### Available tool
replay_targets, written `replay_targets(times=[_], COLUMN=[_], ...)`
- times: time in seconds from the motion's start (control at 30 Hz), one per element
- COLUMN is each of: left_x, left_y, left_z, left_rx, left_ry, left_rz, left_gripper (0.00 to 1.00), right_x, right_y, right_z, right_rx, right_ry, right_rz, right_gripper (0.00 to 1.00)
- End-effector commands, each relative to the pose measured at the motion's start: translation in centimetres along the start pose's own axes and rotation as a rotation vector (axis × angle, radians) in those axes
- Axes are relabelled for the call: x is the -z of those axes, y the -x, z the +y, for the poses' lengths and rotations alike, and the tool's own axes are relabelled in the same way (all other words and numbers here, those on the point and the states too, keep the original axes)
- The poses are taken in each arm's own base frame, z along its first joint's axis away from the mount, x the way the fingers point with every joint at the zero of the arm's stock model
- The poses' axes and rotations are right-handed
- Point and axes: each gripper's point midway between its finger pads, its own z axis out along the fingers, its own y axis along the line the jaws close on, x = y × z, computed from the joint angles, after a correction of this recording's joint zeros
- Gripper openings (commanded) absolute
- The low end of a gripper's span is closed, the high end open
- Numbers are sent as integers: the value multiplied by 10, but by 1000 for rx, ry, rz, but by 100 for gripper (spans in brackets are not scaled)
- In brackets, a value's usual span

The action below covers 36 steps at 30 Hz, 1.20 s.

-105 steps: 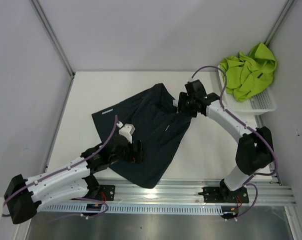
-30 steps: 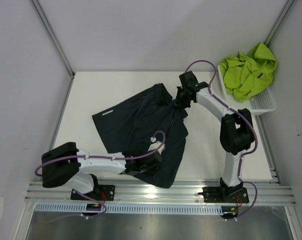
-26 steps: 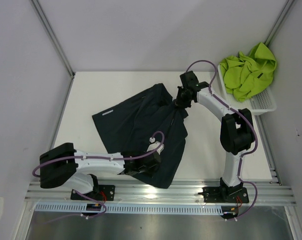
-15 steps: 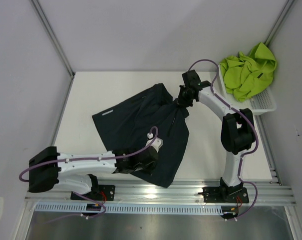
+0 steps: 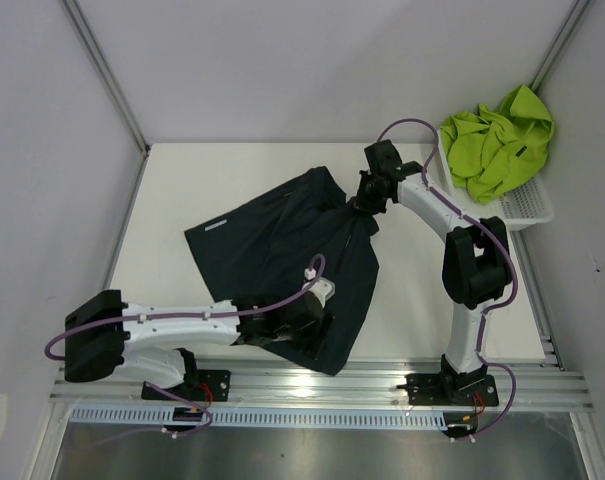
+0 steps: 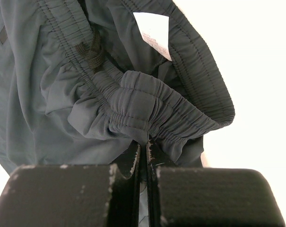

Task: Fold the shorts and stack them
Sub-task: Flatten the shorts out

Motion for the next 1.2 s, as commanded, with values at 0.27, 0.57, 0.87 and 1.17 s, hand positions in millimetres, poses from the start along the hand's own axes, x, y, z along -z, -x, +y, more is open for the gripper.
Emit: replay_targets(times=[0.27,0.57,0.87,1.17], left_x=[-27,-44,-46,-7], left_y=[-24,-44,-53,-27], left_z=[-12,-3,2,-2], left_rx=[-27,-38,-49,-54], left_ry=[9,71,119,106], left_rz=[89,138,139,69], left_gripper=[68,56,0,0], right_x=[5,4,3,13], right_y=[14,12,10,25], right_z=[7,7,4,-4], right_rx=[6,-5,-14,-32], right_ry=[27,27,22,-11], right_rz=[-42,-40,-40,-63], right_gripper=[0,0,0,0])
